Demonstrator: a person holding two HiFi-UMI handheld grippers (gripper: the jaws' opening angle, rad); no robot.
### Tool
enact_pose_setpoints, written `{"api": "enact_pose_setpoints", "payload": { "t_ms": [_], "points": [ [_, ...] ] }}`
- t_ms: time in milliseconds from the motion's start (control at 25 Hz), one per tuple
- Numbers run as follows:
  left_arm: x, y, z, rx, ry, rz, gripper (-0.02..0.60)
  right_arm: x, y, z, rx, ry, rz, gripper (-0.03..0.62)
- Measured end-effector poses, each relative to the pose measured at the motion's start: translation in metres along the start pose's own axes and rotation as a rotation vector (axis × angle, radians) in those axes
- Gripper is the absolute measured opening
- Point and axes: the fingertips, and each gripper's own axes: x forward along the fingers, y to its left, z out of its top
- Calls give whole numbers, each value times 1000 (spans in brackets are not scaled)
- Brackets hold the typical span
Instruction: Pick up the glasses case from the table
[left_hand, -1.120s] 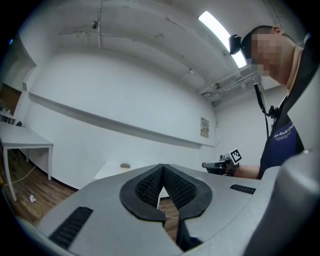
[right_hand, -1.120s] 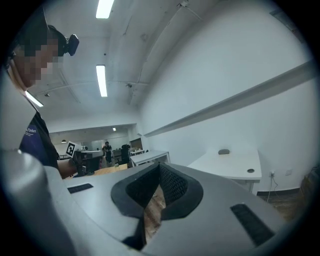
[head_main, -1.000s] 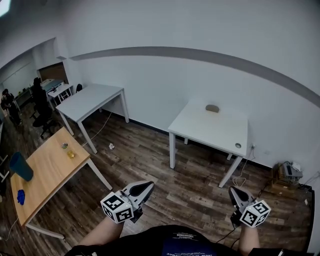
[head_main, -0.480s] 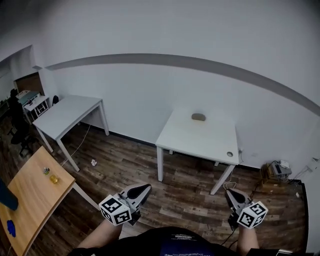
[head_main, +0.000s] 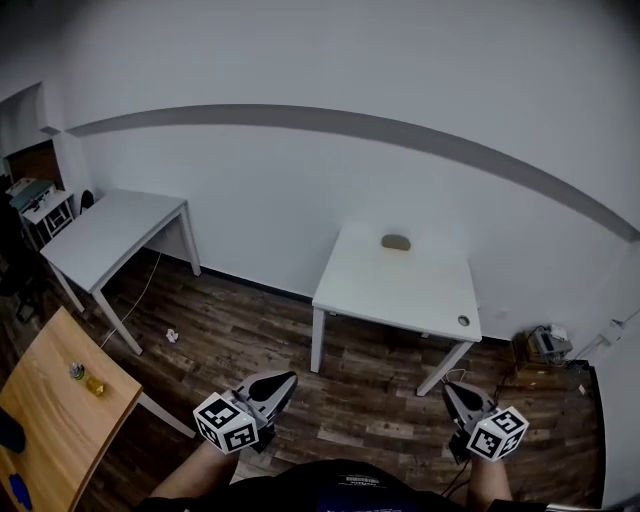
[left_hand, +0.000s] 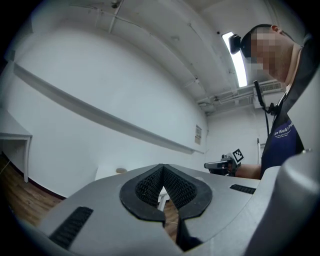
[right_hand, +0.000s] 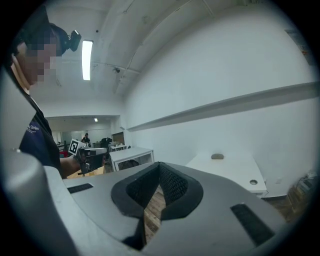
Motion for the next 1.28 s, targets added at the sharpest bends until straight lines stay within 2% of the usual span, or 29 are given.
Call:
{"api": "enact_pose_setpoints", "payload": {
  "t_ms": [240, 360, 480, 720, 840, 1000, 1120, 1280],
  "points": [
    [25, 28, -12, -27, 37, 25, 2, 42, -27, 5, 16, -3, 34, -2],
    [51, 25, -11, 2, 36, 51, 2, 51, -55, 3, 19, -6, 79, -2],
    [90, 21, -6, 44, 28, 103, 2, 58, -106, 7, 16, -14, 118, -2],
    [176, -6, -9, 34, 4, 158, 2, 49, -209, 37, -20, -46, 167, -2],
    [233, -19, -10, 4, -10, 155, 2, 38, -260, 40, -19, -43, 178, -2],
    [298, -38, -14, 29, 8, 121, 2, 29, -327, 41, -2, -49, 154, -2],
    [325, -36, -20, 28, 31, 122, 2, 37, -358, 40, 20, -52, 152, -2],
    [346, -9, -21, 12, 37, 136, 2, 60, -375, 38, 12, -40, 164, -2]
  ]
}}
